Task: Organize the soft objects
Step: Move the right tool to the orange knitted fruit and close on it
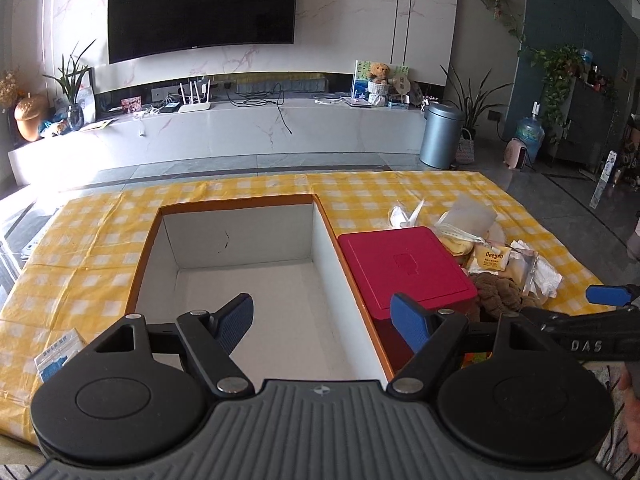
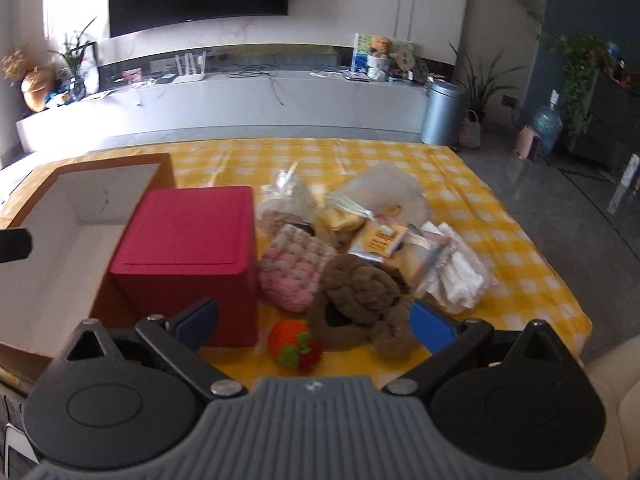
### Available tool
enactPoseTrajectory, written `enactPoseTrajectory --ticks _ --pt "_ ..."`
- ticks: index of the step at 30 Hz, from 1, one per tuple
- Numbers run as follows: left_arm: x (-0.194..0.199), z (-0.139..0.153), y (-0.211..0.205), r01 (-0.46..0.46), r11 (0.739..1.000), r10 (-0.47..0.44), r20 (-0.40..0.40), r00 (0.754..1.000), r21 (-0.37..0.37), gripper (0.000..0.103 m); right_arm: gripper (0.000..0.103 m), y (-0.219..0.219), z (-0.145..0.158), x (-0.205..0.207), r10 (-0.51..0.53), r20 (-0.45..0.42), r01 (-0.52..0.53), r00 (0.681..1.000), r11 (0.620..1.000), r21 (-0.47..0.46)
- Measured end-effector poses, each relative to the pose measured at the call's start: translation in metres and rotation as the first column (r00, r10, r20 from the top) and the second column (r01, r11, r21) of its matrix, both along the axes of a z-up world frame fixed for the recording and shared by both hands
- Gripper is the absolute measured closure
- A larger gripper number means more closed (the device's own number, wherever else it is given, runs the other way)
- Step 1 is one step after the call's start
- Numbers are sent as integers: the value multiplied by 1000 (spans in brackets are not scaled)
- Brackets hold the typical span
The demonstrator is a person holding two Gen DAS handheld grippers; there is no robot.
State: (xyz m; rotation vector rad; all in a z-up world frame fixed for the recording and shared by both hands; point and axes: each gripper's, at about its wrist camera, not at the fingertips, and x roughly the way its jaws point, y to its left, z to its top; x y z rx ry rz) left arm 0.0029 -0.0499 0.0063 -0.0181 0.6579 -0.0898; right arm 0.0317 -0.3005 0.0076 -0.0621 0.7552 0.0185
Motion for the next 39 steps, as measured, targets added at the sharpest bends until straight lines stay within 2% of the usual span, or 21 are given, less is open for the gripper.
enactPoseTrajectory --ticks 5,9,11,15,17,18,21,23,25,27,31,33,35,38,39 --pt "6 -4 -11 23 1000 -23 -9 1000 21 11 3 -33 -18 19 -74 -69 79 995 994 75" --pt "12 -9 -16 42 999 -42 -25 999 12 11 3 -27 -45 38 -142 -100 138 985 989 -47" --pt "15 -11 -18 55 998 -55 -22 998 16 11 3 -26 -55 50 -144 -156 133 977 988 -77" --pt "17 -16 -28 131 989 -133 21 991 73 11 3 -27 -64 66 -105 -188 113 976 993 33" --pt "19 -17 -33 141 985 -145 30 989 99 11 3 -25 -72 76 -119 -217 131 969 990 43" --pt "20 -18 -35 141 985 -145 35 989 103 11 4 -24 -77 80 -124 -236 137 964 990 39" --pt "24 -21 -34 145 985 -149 42 988 90 11 19 -27 -90 86 -108 -291 138 951 987 87" --pt "26 -23 -31 149 986 -152 31 988 76 11 19 -30 -88 84 -104 -285 147 953 981 131" --pt "27 -23 -28 151 986 -153 22 988 73 11 21 -27 -86 81 -85 -273 127 958 982 141" --pt "26 -23 -27 151 986 -153 22 988 75 11 21 -20 -84 76 -68 -245 97 967 990 107" --pt "24 -22 -22 146 987 -148 30 988 68 11 21 -2 -74 61 30 -163 -19 986 998 66" --pt "23 -21 -20 142 987 -144 36 989 73 11 21 12 -73 59 84 -149 -83 985 996 12" --pt "23 -20 -18 132 988 -135 43 990 80 10 21 26 -80 63 121 -171 -131 978 990 -47" --pt "23 -17 -16 123 989 -127 48 991 79 10 45 41 -93 69 151 -229 -182 962 976 -118" --pt "23 -17 -15 123 990 -127 48 991 76 10 58 44 -95 70 145 -243 -183 959 973 -143"
